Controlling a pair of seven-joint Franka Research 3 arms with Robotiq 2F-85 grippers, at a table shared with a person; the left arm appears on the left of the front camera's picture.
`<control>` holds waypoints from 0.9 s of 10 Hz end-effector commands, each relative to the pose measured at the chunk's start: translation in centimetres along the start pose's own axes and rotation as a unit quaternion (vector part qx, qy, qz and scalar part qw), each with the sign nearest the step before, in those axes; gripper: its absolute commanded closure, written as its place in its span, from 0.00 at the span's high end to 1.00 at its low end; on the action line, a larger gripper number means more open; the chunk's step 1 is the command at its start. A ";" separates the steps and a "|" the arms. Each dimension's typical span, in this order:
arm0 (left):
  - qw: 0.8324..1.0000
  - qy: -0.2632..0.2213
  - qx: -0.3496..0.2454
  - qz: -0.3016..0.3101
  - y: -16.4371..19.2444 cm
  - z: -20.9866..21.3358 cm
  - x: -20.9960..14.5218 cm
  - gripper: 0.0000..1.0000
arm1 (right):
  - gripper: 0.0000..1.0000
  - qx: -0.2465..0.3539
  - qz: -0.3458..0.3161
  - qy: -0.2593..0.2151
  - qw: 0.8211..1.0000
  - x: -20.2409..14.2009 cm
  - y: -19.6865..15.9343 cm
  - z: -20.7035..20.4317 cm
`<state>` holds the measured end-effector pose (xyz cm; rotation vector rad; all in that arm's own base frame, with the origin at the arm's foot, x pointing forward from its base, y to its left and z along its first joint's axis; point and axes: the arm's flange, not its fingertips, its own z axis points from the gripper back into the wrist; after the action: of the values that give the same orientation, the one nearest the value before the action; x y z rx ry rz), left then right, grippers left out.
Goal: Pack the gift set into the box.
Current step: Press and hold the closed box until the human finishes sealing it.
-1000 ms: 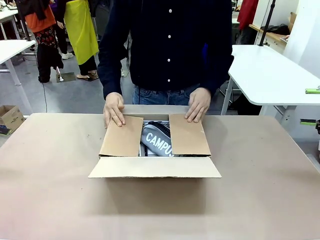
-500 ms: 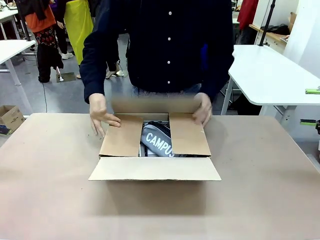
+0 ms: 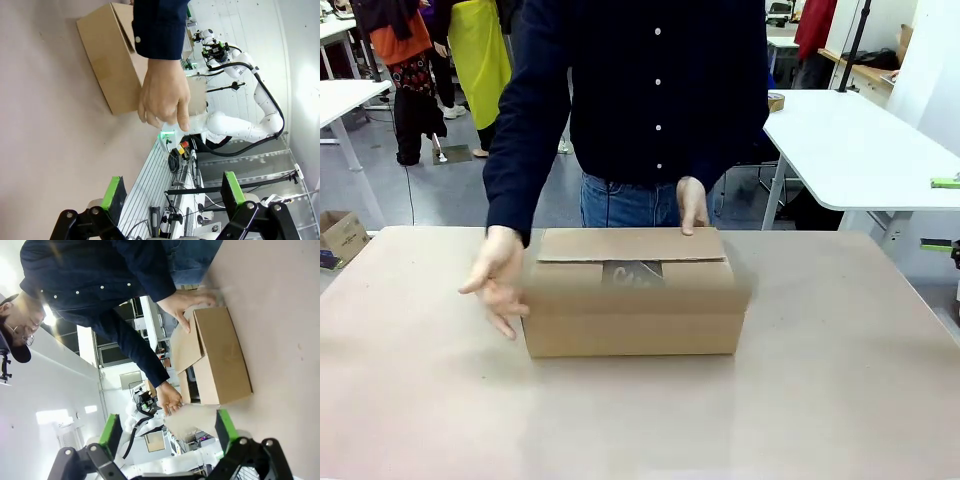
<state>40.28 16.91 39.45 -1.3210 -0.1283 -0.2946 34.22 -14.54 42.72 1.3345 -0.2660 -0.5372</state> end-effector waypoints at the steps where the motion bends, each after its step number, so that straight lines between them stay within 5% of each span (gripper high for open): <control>1: 1.000 0.000 0.004 -0.003 -0.2 -0.2 -0.3 1.00 | 1.00 0.014 0.008 -0.005 1.000 0.0 0.1 -0.3; 9: 1.000 0.000 0.004 -0.003 -0.2 -0.2 -0.3 1.00 | 1.00 0.014 0.008 -0.005 1.000 0.0 0.1 -0.3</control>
<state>40.28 16.91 39.45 -1.3210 -0.1283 -0.2946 34.20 -14.54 42.73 1.3356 -0.2654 -0.5366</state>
